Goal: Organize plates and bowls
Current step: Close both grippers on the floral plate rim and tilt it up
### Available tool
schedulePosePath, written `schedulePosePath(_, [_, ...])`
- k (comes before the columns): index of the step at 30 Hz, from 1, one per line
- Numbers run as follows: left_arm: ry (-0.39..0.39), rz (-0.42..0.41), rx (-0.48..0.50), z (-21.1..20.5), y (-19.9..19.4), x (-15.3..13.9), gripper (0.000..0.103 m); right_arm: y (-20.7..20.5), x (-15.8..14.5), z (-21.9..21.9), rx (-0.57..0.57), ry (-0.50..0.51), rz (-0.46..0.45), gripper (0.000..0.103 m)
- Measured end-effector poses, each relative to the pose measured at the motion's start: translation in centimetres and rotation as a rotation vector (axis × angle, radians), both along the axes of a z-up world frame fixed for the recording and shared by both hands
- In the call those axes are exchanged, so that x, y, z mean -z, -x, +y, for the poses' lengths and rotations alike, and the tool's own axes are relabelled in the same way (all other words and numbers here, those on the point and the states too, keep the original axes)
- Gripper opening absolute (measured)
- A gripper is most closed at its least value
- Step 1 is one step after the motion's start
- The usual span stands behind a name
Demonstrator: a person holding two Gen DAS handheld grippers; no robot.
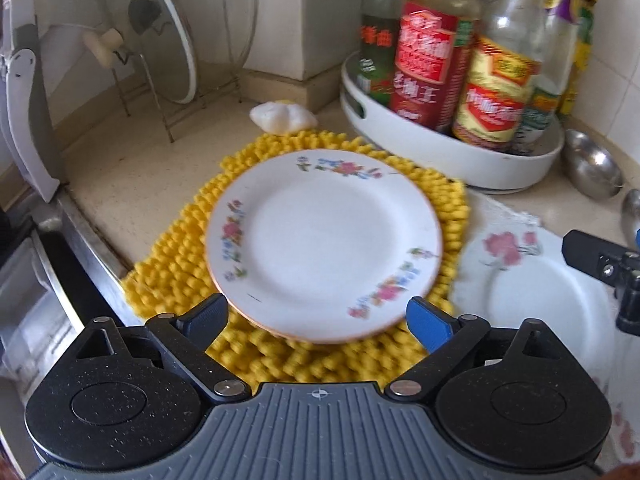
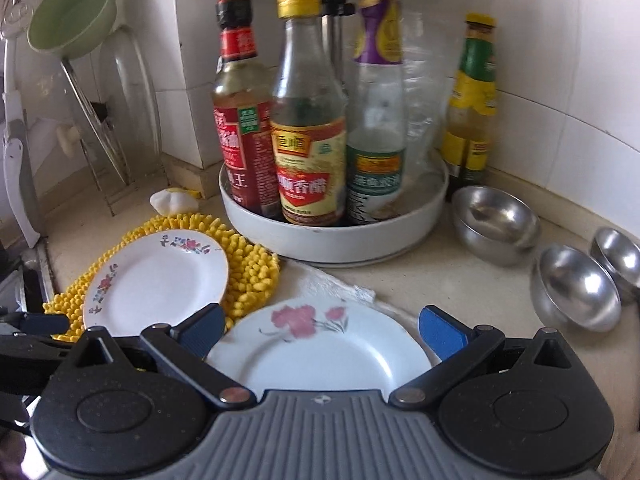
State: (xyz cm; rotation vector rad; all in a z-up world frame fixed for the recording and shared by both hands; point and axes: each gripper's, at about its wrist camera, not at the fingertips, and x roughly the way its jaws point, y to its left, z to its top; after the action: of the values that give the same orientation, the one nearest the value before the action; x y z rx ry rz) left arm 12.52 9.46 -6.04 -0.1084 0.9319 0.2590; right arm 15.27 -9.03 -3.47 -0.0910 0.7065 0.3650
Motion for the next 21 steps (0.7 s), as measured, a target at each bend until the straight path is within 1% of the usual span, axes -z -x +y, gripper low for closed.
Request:
schedulePosePath(2, [0.02, 0.009, -0.006, 1.0, -0.6, 0.2, 0.098, -1.1, 0.1, 1.3, -0.022, 0.01, 0.004, 0.103])
schedulePosePath(6, [0.068, 0.035, 0.008, 2.2, -1.8, 0.9, 0.098, -3.4, 0.6, 3.6, -0.054, 0.008, 0.051, 0.103])
schedulePosePath(9, [0.055, 0.048, 0.031, 2.6, -2.4, 1.3, 0.099, -4.3, 1.0, 5.2, -0.067, 0.023, 0.054, 0.103])
schedulePosePath(12, [0.044, 0.043, 0.049, 3.2, -2.9, 1.5, 0.1, -5.1, 1.5, 6.2, -0.071, 0.023, 0.069, 0.103])
schedulePosePath(15, [0.034, 0.047, 0.048, 4.1, -3.3, 1.8, 0.101, -5.8, 2.0, 7.0, -0.069, 0.026, 0.085, 0.103])
schedulePosePath(17, [0.058, 0.072, 0.037, 5.1, -3.8, 2.4, 0.1, -6.2, 2.2, 7.4, -0.072, 0.028, 0.093, 0.103])
schedulePosePath(18, [0.071, 0.08, 0.031, 5.6, -3.9, 2.8, 0.102, -6.4, 2.3, 7.7, -0.075, 0.028, 0.094, 0.103])
schedulePosePath(21, [0.109, 0.075, 0.034, 6.7, -4.2, 3.1, 0.102, -7.2, 2.8, 8.3, -0.093, 0.02, 0.113, 0.103])
